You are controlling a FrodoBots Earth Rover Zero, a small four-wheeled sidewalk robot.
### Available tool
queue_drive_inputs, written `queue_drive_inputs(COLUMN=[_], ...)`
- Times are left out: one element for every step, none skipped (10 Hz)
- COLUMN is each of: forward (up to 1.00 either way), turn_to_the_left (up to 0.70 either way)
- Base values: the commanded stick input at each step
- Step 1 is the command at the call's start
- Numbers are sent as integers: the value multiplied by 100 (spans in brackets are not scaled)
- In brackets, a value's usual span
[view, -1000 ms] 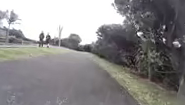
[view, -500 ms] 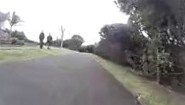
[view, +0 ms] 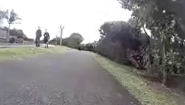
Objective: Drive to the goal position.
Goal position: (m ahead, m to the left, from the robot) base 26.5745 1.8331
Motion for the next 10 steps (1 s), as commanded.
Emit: queue_drive_inputs(forward=[70,70,70,70,70,70,70,70,70,70], turn_to_the_left=[15,35,35,22,3,0,0,0,0,0])
